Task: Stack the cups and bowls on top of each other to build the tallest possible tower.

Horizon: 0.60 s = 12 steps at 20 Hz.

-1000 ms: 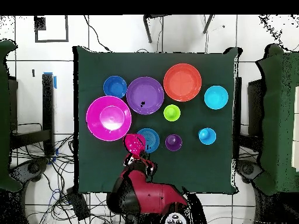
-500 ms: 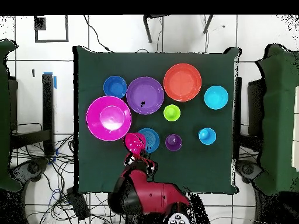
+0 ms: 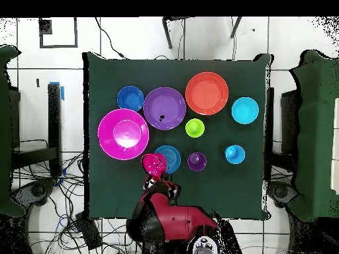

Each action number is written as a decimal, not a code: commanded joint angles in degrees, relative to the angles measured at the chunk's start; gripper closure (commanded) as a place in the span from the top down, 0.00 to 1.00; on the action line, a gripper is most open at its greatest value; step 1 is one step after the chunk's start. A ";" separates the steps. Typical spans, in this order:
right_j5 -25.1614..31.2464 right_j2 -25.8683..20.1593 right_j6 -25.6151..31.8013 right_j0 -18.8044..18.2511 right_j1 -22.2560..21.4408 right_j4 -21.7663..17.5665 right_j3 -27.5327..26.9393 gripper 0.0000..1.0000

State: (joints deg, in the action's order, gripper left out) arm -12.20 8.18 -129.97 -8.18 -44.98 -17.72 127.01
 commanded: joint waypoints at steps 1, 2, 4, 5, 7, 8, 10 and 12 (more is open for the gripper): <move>0.31 -5.29 -0.93 -2.22 4.11 -4.94 -5.72 0.00; 0.46 -5.38 -1.00 -2.41 4.06 -5.15 -5.88 0.00; 0.99 -5.72 -1.01 -2.87 3.81 -5.68 -6.18 0.00; 1.36 -6.07 -0.96 -3.19 3.70 -5.93 -6.39 0.00; 1.75 -6.44 -1.01 -3.49 3.63 -6.22 -6.79 0.00; 1.71 -6.53 -1.11 -3.56 3.78 -6.38 -6.94 0.00; 1.81 -6.73 -1.34 -3.61 3.81 -6.65 -7.11 0.00; 1.34 -6.37 -1.82 -3.19 4.12 -6.51 -7.18 0.00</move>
State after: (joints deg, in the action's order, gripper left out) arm -12.20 7.64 -129.97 -11.03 -43.56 -21.30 124.45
